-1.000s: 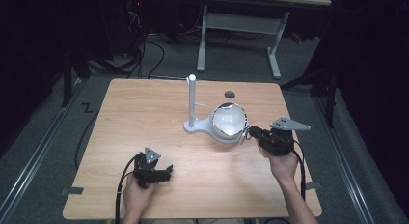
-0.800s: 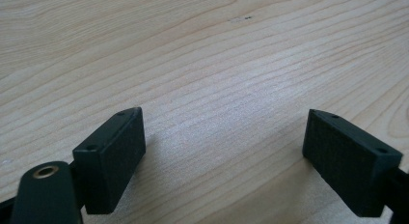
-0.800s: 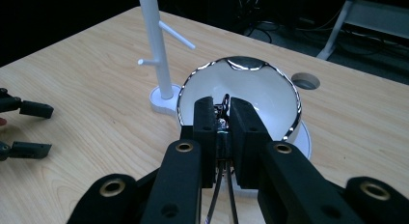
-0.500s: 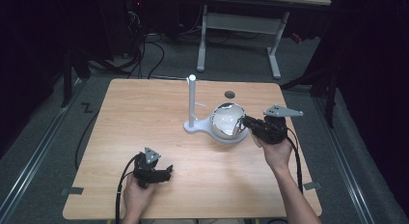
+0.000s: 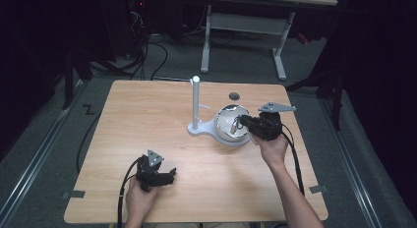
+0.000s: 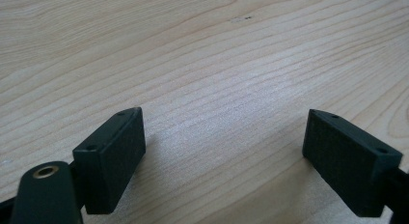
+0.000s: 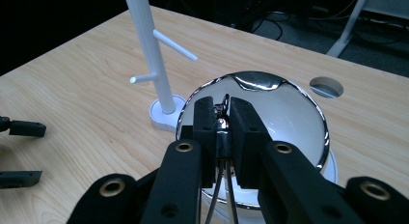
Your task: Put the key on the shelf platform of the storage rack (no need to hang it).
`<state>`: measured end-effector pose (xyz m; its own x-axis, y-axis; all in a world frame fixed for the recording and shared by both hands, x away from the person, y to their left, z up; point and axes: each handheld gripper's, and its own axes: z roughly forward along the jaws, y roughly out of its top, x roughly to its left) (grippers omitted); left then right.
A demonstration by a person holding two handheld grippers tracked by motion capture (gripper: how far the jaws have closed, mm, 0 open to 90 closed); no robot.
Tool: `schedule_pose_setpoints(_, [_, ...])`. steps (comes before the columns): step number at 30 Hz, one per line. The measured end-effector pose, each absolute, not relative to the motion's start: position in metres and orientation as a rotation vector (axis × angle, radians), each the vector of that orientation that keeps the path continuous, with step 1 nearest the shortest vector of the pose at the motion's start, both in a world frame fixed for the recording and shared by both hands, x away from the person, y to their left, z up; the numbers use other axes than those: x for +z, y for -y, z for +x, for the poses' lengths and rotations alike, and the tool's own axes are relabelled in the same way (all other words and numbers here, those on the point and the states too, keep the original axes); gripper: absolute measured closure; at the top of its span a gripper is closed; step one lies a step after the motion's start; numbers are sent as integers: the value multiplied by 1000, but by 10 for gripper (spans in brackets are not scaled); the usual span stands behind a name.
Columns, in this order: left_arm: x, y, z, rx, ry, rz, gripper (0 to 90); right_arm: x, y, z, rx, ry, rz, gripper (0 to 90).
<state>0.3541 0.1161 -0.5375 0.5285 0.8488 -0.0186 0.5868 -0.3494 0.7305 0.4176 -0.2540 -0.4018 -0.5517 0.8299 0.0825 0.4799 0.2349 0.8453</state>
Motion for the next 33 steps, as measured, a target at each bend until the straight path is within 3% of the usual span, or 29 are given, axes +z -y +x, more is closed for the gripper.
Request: schedule_pose_setpoints(33, [-537,-116,354,481,-1160,2071,156,-439,247,463,1093,-2105,1357,824])
